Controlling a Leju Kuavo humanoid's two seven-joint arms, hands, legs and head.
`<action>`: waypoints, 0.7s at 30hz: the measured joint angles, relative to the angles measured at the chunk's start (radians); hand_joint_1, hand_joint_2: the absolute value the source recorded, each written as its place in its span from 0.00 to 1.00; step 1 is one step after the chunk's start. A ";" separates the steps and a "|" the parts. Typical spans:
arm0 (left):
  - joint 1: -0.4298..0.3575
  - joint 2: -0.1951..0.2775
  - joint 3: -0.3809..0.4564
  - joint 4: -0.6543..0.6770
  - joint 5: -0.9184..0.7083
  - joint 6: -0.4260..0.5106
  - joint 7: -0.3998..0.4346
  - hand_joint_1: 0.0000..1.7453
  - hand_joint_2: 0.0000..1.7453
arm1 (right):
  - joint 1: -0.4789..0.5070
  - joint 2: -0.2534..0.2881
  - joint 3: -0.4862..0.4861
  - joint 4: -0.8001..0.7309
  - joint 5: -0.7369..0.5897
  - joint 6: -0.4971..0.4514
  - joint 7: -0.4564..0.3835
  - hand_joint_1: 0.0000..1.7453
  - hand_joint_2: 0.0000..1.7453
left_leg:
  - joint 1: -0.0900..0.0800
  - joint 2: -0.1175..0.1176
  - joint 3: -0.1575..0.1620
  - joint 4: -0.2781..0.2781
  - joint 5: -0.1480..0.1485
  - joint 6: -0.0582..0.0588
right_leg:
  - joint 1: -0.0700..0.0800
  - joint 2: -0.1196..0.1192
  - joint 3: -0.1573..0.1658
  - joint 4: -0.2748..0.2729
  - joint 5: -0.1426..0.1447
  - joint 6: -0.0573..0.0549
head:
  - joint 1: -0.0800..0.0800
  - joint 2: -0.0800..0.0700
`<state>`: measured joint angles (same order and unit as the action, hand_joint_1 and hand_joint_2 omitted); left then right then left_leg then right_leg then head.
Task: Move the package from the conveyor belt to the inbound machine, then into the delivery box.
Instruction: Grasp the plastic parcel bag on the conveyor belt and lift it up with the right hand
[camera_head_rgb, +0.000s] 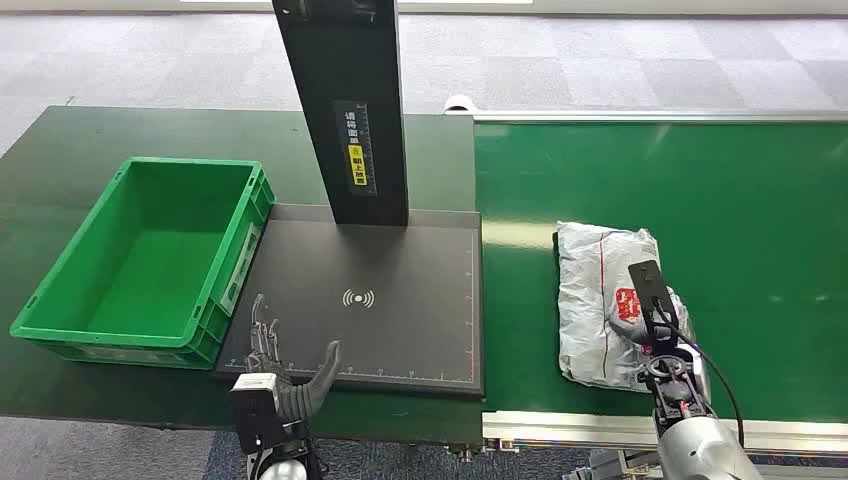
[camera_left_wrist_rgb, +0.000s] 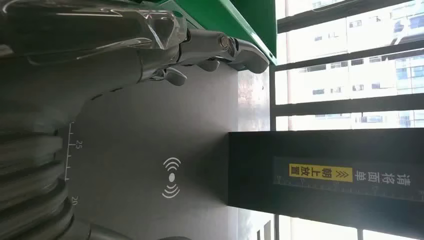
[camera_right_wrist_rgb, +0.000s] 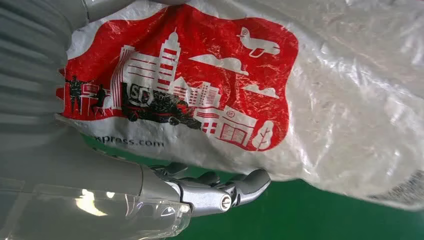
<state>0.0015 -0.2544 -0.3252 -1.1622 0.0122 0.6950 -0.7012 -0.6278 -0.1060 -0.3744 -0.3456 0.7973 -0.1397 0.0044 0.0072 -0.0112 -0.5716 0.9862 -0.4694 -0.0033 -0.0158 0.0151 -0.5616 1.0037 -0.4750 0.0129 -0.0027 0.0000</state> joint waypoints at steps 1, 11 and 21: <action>0.000 0.002 -0.003 0.000 -0.001 -0.004 0.000 0.00 1.00 | 0.000 0.001 -0.001 0.003 0.002 0.006 0.001 0.00 1.00 | 0.000 0.000 0.000 0.000 0.000 0.000 | 0.000 0.000 0.000 0.000 0.000 0.000 | 0.000 0.000; 0.000 0.036 -0.054 0.012 -0.012 -0.047 0.000 0.00 1.00 | -0.001 0.031 -0.019 0.035 0.055 0.077 0.023 0.99 1.00 | 0.000 0.001 0.003 0.000 0.000 0.000 | 0.000 0.001 0.003 0.000 0.000 0.000 | 0.001 0.000; -0.004 0.042 -0.069 0.012 -0.012 -0.054 0.000 0.00 1.00 | -0.006 0.040 -0.021 0.037 0.058 0.082 0.026 1.00 1.00 | 0.001 0.002 0.008 0.000 0.000 0.000 | 0.001 0.001 0.008 0.000 0.000 0.000 | 0.001 0.000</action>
<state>-0.0023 -0.2122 -0.3946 -1.1501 0.0003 0.6411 -0.7012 -0.6338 -0.0662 -0.3952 -0.3086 0.8557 -0.0582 0.0300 0.0084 -0.0095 -0.5635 0.9862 -0.4695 -0.0033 -0.0147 0.0162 -0.5536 1.0036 -0.4749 0.0129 -0.0018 0.0000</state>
